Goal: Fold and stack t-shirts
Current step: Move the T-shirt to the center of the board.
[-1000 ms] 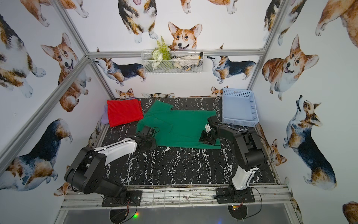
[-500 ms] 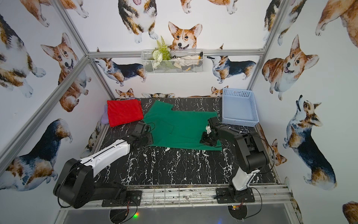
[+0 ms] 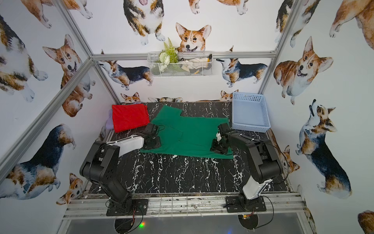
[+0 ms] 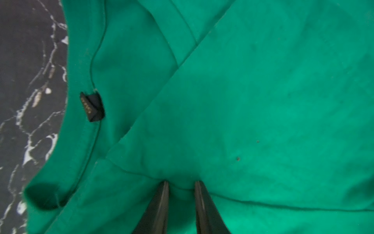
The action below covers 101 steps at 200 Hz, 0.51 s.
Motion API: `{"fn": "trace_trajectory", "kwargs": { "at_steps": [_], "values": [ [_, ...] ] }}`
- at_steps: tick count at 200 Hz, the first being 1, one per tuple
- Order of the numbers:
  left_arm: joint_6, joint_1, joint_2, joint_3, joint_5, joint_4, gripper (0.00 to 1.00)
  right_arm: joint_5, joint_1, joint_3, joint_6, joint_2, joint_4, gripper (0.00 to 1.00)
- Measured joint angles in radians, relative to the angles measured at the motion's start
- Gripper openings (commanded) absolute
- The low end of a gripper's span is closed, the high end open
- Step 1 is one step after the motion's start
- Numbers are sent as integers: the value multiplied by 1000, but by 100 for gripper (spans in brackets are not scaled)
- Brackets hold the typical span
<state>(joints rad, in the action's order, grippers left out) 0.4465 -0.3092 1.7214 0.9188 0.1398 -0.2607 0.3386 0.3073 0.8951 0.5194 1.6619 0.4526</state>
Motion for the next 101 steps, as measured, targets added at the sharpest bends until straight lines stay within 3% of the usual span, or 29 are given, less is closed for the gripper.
{"fn": "trace_trajectory", "kwargs": {
  "at_steps": [61, 101],
  "values": [
    [77, -2, -79, -153, -18, 151, 28, 3, -9, -26, -1, -22, -2, 36],
    [135, -26, -154, -222, -31, 162, 28, 0, -13, -50, -1, -45, 0, 36]
  ]
}}
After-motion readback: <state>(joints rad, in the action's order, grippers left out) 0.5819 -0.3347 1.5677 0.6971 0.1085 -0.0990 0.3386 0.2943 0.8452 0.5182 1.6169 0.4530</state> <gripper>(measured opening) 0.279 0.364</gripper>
